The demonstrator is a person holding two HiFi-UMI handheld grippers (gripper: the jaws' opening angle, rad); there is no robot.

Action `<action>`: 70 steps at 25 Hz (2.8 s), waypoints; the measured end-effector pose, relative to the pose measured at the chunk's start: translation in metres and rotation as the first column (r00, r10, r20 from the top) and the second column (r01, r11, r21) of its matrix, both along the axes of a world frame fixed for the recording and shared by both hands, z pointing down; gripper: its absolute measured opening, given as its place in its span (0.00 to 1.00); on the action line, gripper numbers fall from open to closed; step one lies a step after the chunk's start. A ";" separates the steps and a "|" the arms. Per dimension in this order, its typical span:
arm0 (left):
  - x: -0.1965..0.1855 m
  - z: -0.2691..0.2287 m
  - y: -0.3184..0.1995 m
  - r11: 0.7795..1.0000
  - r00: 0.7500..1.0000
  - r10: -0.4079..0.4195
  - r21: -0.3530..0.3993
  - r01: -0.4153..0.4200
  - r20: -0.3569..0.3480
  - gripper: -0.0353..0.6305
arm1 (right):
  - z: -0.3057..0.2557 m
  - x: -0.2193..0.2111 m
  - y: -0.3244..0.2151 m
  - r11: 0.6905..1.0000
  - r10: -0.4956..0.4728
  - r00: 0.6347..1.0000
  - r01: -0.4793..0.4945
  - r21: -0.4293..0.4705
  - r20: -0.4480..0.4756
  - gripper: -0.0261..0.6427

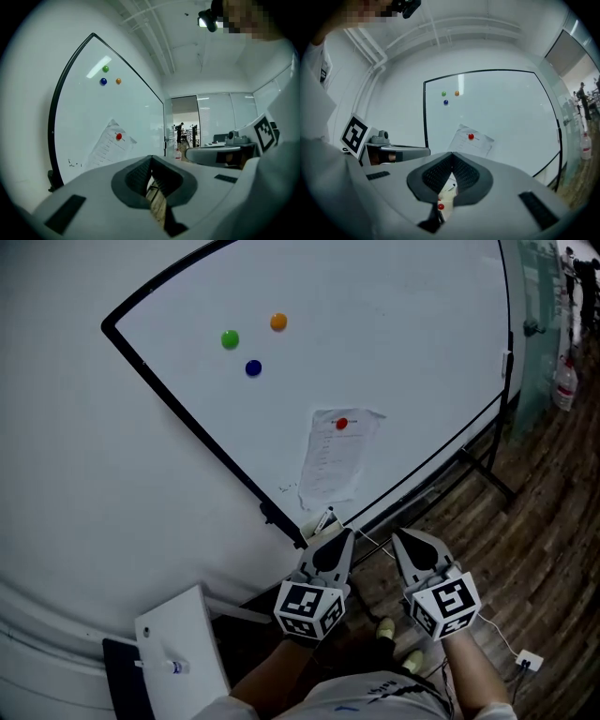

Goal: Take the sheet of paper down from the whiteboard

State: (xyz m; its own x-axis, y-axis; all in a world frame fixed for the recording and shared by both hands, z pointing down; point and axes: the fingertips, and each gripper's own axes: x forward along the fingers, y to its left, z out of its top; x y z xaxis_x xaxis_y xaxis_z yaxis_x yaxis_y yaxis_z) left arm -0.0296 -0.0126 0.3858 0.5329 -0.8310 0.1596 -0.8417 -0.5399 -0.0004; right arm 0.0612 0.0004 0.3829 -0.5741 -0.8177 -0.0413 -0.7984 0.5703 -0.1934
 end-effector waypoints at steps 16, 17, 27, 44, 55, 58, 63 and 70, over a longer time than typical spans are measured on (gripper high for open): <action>-0.037 -0.005 -0.122 0.994 0.997 0.064 0.089 -0.060 -0.035 0.07 | -0.014 -0.050 -0.144 0.997 0.072 0.996 -0.071 0.021 -0.048 0.06; -0.037 -0.003 -0.127 0.993 0.997 0.073 0.090 -0.070 -0.025 0.07 | -0.013 -0.054 -0.152 0.997 0.077 0.996 -0.076 0.019 -0.046 0.06; -0.049 0.005 -0.169 0.996 0.999 0.038 0.086 -0.039 0.021 0.07 | -0.007 -0.071 -0.212 0.997 0.075 0.997 -0.075 -0.010 -0.031 0.09; -0.069 -0.025 -0.180 0.969 0.984 -0.166 0.196 0.151 0.060 0.07 | -0.007 -0.082 -0.269 0.999 -0.018 1.000 0.018 -0.033 -0.009 0.23; -0.080 -0.035 -0.183 0.944 0.968 -0.239 0.250 0.215 0.071 0.10 | -0.008 -0.089 -0.276 0.999 -0.028 1.000 0.028 -0.029 0.007 0.24; -0.080 -0.025 -0.187 0.953 0.966 -0.241 0.208 0.219 0.091 0.18 | -0.008 -0.087 -0.276 1.000 -0.015 1.000 0.015 -0.022 -0.004 0.24; -0.078 -0.020 -0.194 0.954 0.959 -0.249 0.205 0.219 0.135 0.21 | -0.008 -0.088 -0.276 1.000 -0.006 1.000 0.006 -0.014 -0.029 0.24; -0.079 -0.018 -0.202 0.949 0.942 -0.277 0.206 0.238 0.189 0.21 | -0.010 -0.089 -0.277 1.000 -0.006 0.999 0.006 -0.001 -0.050 0.24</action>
